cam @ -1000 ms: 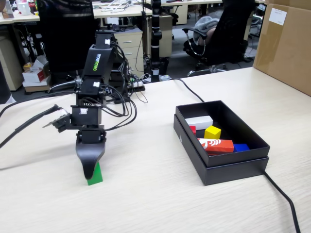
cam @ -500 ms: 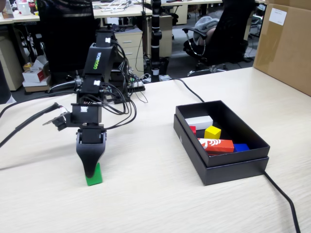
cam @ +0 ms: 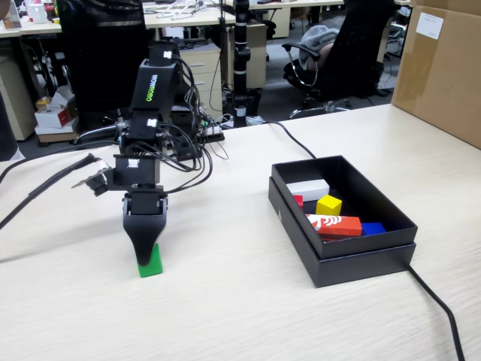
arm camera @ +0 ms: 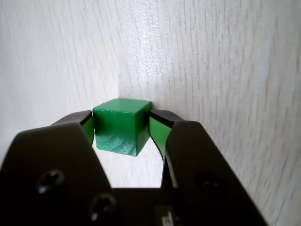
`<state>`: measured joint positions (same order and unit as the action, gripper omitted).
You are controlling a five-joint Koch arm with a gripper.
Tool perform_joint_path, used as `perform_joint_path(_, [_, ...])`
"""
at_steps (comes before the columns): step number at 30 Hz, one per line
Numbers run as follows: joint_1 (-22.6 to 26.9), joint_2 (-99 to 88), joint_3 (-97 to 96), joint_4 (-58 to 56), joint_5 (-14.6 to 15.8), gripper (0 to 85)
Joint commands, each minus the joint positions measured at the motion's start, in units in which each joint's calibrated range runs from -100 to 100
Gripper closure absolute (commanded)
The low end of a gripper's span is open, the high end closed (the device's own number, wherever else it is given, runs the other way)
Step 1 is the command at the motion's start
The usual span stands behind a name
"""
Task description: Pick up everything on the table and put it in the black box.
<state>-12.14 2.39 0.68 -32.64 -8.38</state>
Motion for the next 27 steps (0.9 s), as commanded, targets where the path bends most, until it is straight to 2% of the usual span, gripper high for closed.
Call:
perform_joint_path(1, [0.0, -5.6, -1.8, -3.1, 0.0, 69.3])
perform_joint_path(20, [3.9, -22.0, 2.2, -15.8, 3.4, 69.6])
perform_joint_path(23, [4.3, -24.7, 4.2, -16.7, 4.2, 84.5])
perform_joint_path(27, [6.4, -28.5, 8.4, -20.0, 5.2, 84.5])
